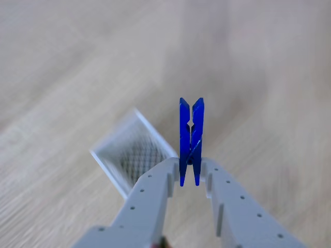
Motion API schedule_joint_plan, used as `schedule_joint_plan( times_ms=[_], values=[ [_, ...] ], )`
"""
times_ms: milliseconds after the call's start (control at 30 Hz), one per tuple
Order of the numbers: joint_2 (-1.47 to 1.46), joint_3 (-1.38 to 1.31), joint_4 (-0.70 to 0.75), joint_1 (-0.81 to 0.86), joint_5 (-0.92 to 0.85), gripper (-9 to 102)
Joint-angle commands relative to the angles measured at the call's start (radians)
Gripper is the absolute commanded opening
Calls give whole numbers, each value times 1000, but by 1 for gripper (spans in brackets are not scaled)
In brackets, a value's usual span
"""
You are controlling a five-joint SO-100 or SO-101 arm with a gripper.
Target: Grasp a peg and put it in the crate.
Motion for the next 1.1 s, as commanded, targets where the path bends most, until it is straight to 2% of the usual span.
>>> schedule_joint_plan(
  times_ms=[0, 100, 200, 467, 700, 900, 1067],
  values=[
    [104, 74, -348, -55, -86, -1],
    [78, 138, -532, -112, -84, -1],
    [26, 149, -584, -135, -84, -1],
    [-40, 146, -535, -126, -84, -1],
    [-40, 140, -426, -107, -86, -1],
    [-31, 138, -407, -107, -86, -1],
    [-28, 146, -405, -104, -84, 10]
  ],
)
